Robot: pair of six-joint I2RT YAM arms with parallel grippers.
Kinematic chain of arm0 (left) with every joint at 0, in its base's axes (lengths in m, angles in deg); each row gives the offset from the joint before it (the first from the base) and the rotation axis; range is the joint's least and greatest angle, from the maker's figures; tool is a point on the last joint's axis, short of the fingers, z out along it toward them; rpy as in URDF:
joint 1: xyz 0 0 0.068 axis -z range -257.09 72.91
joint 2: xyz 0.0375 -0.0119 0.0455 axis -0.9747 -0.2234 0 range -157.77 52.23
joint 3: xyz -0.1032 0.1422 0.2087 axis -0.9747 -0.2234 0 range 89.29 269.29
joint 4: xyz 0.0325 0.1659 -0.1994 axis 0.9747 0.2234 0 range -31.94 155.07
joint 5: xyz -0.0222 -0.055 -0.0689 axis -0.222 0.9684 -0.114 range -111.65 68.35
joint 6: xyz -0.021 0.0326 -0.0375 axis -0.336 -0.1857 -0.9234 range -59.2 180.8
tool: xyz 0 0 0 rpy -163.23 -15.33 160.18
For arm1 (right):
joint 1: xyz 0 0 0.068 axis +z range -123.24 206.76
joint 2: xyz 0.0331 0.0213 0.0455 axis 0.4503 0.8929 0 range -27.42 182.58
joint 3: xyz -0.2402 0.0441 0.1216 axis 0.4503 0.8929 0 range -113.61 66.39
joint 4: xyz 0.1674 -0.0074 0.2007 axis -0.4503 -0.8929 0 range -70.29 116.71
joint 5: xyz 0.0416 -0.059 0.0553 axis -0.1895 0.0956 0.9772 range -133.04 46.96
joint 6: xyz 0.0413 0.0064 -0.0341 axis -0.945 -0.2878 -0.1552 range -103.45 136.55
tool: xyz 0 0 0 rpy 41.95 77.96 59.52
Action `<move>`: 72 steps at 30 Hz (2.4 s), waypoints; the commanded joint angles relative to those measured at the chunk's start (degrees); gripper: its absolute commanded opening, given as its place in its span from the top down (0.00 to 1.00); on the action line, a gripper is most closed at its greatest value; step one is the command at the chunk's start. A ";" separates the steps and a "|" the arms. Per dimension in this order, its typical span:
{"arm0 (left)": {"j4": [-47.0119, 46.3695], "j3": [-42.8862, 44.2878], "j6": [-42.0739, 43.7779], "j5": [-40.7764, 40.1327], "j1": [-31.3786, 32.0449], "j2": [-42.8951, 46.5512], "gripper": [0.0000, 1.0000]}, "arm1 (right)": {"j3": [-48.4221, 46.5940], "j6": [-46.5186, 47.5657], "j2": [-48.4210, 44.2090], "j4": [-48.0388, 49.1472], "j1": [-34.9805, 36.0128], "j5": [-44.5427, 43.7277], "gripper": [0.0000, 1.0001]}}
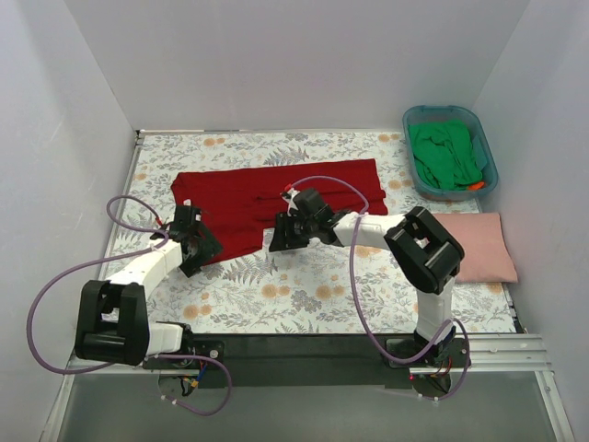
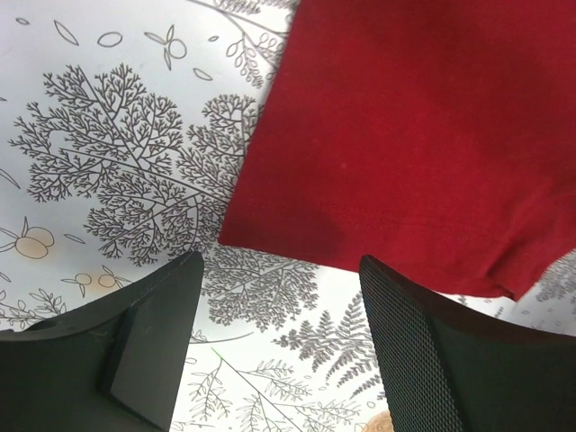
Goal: Fold and stack the t-shirts
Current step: Fold the tshirt
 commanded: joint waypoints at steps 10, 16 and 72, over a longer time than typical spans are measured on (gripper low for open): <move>-3.45 -0.87 -0.51 -2.20 0.20 -5.54 0.33 | -8.21 -9.67 10.49 6.39 4.29 -5.72 0.46; -3.54 -1.40 -0.25 -1.23 0.47 -6.16 0.50 | -8.39 -13.37 12.77 5.34 4.38 -9.33 0.48; -24.28 39.48 7.23 -3.26 -3.31 -36.30 1.00 | -47.77 -2.12 33.78 7.00 -10.65 5.35 0.97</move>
